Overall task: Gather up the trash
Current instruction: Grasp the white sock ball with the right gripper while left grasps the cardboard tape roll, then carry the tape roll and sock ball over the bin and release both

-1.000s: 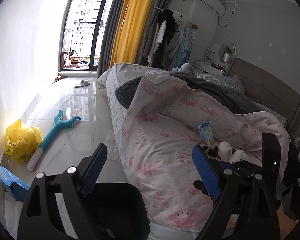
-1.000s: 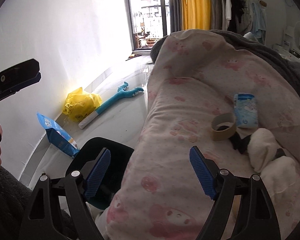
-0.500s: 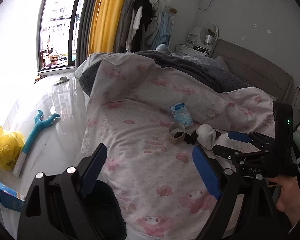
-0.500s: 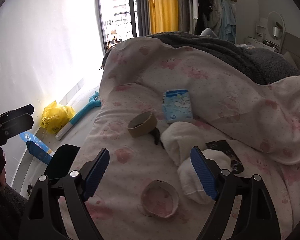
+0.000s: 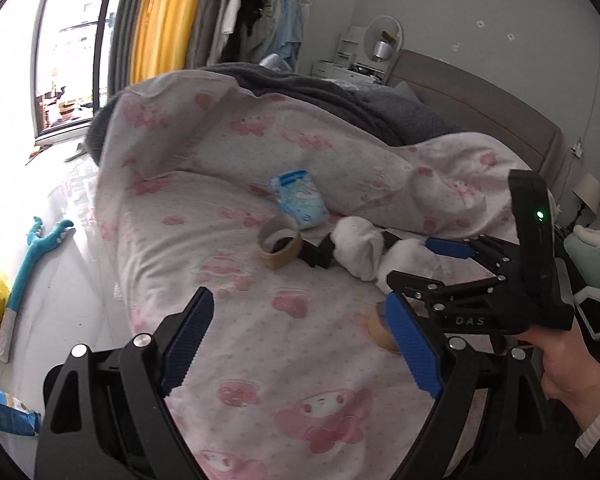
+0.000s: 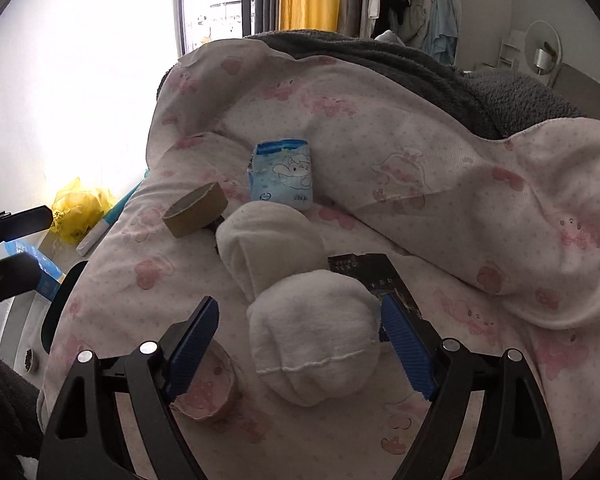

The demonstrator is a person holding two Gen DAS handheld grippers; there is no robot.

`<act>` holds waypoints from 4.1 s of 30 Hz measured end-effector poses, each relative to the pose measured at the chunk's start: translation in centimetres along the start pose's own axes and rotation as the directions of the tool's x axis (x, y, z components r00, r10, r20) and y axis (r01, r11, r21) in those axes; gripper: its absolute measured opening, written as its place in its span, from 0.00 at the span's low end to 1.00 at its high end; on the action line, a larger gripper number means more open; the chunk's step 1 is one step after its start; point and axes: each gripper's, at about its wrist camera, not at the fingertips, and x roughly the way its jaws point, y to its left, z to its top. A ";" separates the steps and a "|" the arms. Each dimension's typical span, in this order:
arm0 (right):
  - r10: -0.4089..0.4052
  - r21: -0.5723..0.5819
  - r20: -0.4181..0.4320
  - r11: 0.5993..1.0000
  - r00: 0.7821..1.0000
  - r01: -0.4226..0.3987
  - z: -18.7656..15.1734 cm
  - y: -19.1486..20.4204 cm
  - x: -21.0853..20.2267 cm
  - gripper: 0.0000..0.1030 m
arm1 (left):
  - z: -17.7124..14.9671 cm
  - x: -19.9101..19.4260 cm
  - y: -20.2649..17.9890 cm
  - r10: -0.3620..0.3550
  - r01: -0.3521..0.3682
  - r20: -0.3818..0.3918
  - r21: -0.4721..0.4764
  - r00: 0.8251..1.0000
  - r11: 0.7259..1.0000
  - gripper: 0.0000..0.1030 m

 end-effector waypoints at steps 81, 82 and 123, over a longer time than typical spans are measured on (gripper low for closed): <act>0.473 0.028 0.110 0.877 0.874 -0.479 7.7 16.1 -0.2 0.44 | -6.6 -0.8 14.1 0.262 -0.285 -0.215 -0.085 0.941 0.955 0.52; 0.478 0.025 0.103 0.875 0.872 -0.483 7.7 16.7 0.1 0.44 | -7.0 -0.9 14.7 0.268 -0.294 -0.225 -0.088 0.937 0.952 0.52; 0.403 -0.111 -0.312 0.884 0.861 -0.454 2.9 33.1 12.1 0.44 | -13.6 -8.2 25.7 0.256 -0.371 -0.386 -0.259 0.886 0.892 0.77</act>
